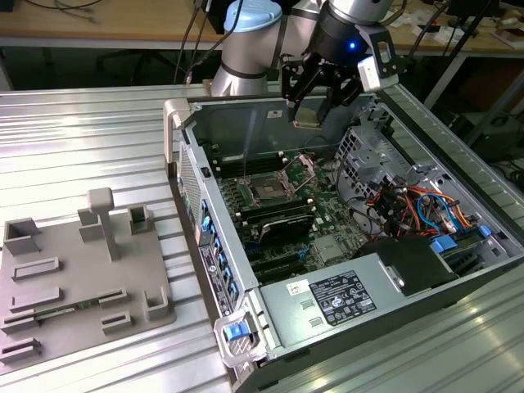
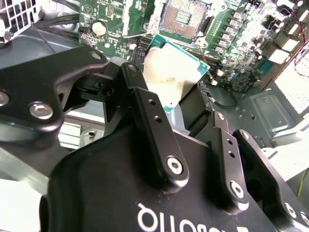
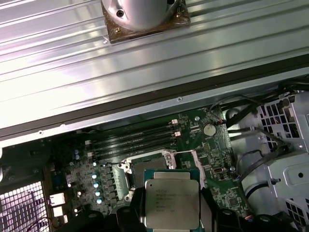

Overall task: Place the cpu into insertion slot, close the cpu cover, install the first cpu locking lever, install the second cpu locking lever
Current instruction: 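Place the cpu into insertion slot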

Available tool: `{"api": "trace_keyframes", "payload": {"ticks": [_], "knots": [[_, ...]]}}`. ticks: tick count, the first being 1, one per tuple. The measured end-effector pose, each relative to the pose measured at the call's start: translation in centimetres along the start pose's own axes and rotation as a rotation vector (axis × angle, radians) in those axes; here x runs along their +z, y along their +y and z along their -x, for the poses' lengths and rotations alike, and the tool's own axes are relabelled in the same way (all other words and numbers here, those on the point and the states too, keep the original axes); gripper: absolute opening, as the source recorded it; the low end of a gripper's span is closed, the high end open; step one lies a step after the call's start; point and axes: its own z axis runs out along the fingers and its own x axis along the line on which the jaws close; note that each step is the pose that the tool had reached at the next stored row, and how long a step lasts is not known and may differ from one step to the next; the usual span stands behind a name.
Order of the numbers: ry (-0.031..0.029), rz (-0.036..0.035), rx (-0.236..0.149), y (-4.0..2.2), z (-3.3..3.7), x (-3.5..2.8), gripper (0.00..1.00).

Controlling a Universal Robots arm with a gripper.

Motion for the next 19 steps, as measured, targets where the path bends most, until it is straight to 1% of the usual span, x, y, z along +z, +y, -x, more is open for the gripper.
{"api": "trace_keyframes", "payload": {"ticks": [3,6,8,16,19], "knots": [[-0.0033,0.0006,0.037,0.0,0.0,0.01,0.55],[-0.0056,0.001,0.063,0.0,0.0,0.03,0.55],[-0.0078,0.0016,0.087,-0.01,-0.01,0.04,0.55],[-0.0129,0.0028,0.144,-0.04,-0.12,0.09,0.55],[-0.014,0.0032,0.155,-0.13,-0.48,0.12,0.55]]}}
